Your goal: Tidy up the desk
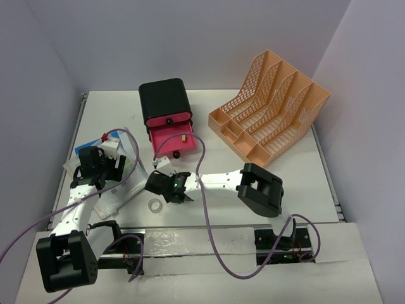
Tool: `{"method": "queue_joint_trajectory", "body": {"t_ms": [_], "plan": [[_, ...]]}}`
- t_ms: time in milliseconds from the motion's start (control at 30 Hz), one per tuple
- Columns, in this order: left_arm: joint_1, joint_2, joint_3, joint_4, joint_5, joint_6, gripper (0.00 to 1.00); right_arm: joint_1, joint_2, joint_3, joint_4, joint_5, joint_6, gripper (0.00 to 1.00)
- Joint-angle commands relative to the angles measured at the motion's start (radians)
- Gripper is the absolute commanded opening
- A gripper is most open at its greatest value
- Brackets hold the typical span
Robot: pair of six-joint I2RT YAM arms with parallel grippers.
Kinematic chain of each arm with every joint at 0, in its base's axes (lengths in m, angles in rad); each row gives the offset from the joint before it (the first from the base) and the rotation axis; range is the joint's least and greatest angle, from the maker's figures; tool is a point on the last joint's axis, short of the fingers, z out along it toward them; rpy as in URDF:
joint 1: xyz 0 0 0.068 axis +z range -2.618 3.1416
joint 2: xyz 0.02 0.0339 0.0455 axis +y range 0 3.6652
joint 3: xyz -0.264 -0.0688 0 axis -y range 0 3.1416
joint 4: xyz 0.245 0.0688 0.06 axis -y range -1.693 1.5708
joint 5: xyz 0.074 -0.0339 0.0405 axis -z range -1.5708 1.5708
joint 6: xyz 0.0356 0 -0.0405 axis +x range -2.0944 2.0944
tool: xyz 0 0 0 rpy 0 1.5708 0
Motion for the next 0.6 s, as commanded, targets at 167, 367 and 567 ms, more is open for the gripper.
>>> {"method": "queue_joint_trajectory", "body": {"t_ms": [167,367,567], "plan": [[0.010,-0.005,0.006,0.015,0.024,-0.001,0.89,0.039,0.021,0.065,-0.064,0.081,-0.005,0.44],[0.008,-0.005,0.006,0.015,0.027,-0.001,0.89,0.037,0.031,0.071,-0.047,0.066,-0.019,0.44],[0.008,-0.005,0.004,0.015,0.027,0.001,0.89,0.034,0.053,0.101,-0.047,0.087,-0.039,0.44]]}}
